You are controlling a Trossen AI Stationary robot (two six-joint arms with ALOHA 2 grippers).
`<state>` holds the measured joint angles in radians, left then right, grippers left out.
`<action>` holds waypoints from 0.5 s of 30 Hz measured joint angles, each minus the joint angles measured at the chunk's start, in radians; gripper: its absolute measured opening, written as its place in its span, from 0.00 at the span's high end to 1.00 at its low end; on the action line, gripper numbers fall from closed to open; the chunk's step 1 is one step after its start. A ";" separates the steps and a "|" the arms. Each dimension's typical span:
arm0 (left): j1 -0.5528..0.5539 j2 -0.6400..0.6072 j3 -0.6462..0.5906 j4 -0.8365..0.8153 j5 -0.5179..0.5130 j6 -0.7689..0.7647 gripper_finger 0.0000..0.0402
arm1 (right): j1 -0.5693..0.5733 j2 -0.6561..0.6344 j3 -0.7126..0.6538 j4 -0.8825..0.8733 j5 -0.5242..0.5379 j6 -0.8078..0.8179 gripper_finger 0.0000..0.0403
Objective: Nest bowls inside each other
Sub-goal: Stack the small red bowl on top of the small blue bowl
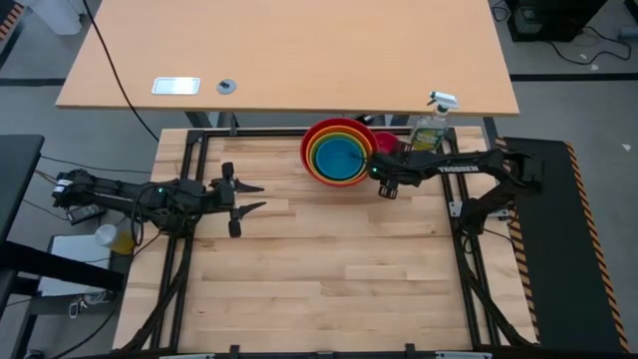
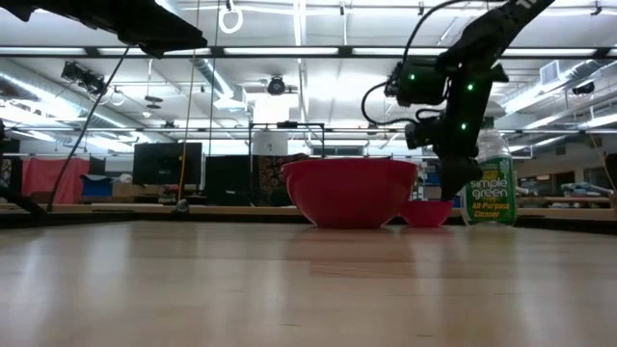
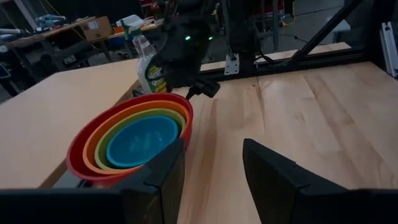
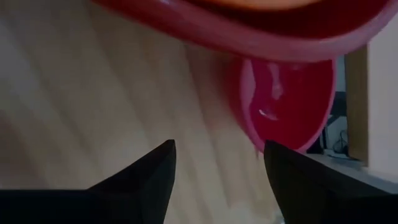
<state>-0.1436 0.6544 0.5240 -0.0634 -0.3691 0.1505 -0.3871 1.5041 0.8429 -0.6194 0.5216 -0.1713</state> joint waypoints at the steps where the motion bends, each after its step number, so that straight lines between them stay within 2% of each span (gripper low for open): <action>1: 0.000 0.000 0.000 0.001 0.000 0.001 0.59 | -0.016 0.008 0.000 0.004 0.000 -0.018 0.38; 8: 0.000 0.000 0.000 0.000 0.000 0.002 0.59 | -0.086 0.034 -0.002 0.071 0.036 -0.192 0.39; 15: 0.000 0.000 0.000 -0.003 0.000 0.002 0.59 | -0.133 0.034 -0.030 0.179 0.007 -0.329 0.39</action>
<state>-0.1436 0.6540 0.5240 -0.0664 -0.3695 0.1528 -0.5204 1.5383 0.8133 -0.4402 0.5286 -0.5003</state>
